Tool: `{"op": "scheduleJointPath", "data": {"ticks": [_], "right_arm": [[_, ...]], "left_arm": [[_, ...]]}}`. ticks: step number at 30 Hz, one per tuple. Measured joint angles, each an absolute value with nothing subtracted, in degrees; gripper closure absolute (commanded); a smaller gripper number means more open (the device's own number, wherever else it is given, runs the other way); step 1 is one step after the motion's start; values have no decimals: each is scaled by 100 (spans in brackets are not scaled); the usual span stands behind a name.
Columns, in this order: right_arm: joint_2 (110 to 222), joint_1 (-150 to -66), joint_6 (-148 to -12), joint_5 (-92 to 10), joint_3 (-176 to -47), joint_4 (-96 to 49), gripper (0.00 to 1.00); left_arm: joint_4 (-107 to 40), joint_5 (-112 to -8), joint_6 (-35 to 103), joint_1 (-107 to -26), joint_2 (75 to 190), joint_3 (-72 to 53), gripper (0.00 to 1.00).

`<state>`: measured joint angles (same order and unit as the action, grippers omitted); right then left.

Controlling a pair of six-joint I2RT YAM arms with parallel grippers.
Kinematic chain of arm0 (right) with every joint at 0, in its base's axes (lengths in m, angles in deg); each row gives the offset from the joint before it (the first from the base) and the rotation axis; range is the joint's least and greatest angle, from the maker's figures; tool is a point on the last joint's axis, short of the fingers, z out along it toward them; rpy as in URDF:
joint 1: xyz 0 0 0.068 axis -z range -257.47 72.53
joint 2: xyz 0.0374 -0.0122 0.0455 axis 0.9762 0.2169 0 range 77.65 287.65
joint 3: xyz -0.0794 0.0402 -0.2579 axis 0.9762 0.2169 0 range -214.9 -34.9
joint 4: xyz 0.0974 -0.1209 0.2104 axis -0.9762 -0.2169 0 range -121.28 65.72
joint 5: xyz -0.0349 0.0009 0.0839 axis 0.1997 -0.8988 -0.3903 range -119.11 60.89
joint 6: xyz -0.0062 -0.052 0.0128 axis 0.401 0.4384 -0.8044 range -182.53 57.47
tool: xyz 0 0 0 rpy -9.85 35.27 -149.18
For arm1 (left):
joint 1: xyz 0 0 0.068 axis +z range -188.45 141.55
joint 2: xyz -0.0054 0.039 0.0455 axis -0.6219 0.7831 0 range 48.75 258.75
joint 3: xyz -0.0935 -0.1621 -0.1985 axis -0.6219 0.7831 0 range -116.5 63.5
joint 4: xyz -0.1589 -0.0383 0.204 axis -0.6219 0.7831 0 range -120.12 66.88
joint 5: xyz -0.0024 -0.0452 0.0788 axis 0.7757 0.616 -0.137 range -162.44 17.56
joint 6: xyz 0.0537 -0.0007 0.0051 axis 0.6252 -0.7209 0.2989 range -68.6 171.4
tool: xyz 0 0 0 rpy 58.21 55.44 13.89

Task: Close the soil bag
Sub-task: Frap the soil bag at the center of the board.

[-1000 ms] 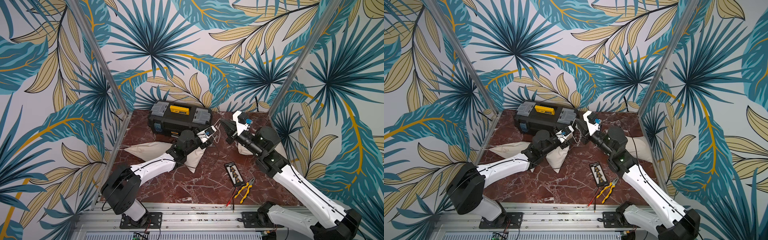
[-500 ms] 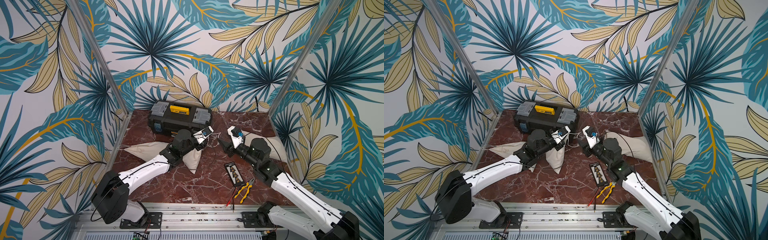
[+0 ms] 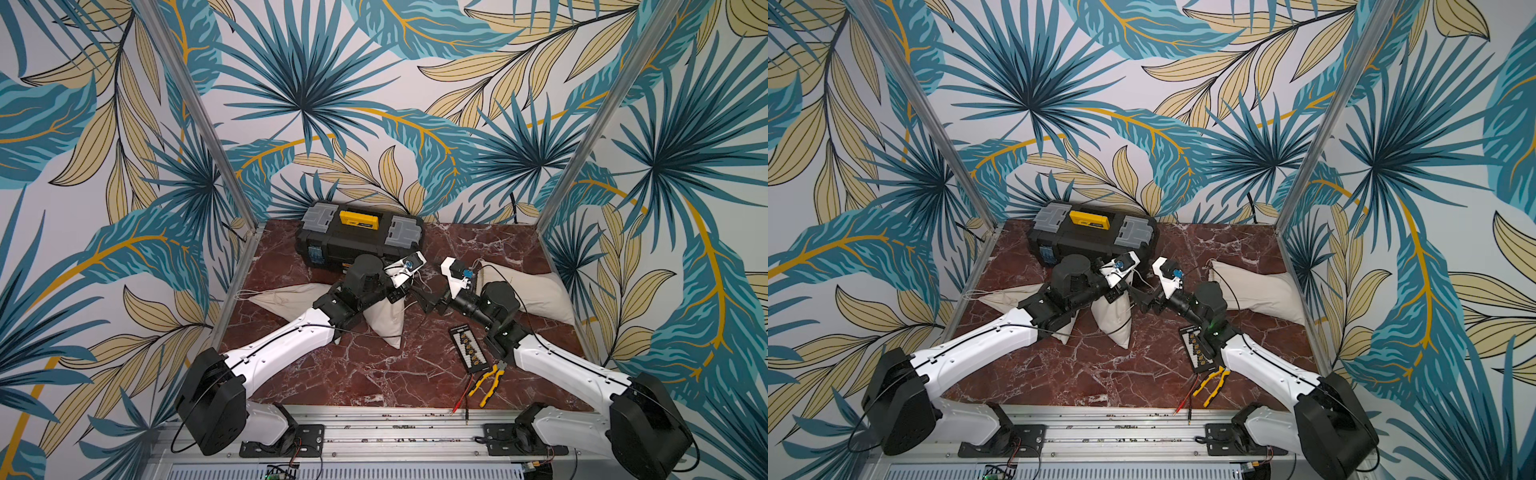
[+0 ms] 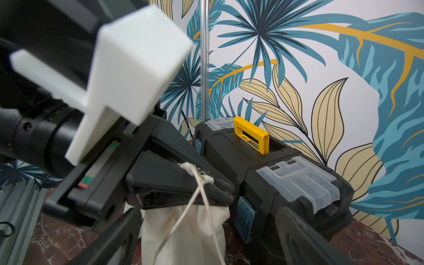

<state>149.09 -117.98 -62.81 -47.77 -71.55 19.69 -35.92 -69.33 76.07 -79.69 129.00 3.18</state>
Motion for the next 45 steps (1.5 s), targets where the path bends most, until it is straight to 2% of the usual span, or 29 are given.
{"op": "scheduleJointPath", "data": {"ticks": [3,6,11,12,15,23,28,35,45], "right_arm": [[15198,-11910,-6399,-4759,-7166,2227,18],[15419,-11980,-6501,-4606,-7166,2342,39],[15530,-11984,-6451,-4226,-7150,2360,99],[15510,-11984,-6423,-4138,-7150,2340,100],[15261,-11984,-6324,-3835,-7142,2181,100],[13742,-12166,-5623,-3247,-7157,598,100],[13091,-12220,-5343,-3017,-7183,-374,100],[12684,-12218,-5214,-2799,-7198,-947,100],[12507,-12214,-4941,-2499,-7198,-1146,100]], "left_arm": [[-3478,-7009,7585,-7969,12900,255,100],[-3422,-7062,7541,-7969,12897,227,100],[-3341,-7160,7497,-7969,12849,227,100],[-3326,-7201,7495,-7969,12836,229,100],[-3334,-7490,7473,-7973,12834,237,90],[-4403,-8898,7449,-8589,12871,657,92],[-5137,-9601,7504,-8797,13105,924,82],[-5048,-10076,6929,-8587,13133,1105,75],[-4565,-9947,6096,-7872,13013,1175,96]]}}
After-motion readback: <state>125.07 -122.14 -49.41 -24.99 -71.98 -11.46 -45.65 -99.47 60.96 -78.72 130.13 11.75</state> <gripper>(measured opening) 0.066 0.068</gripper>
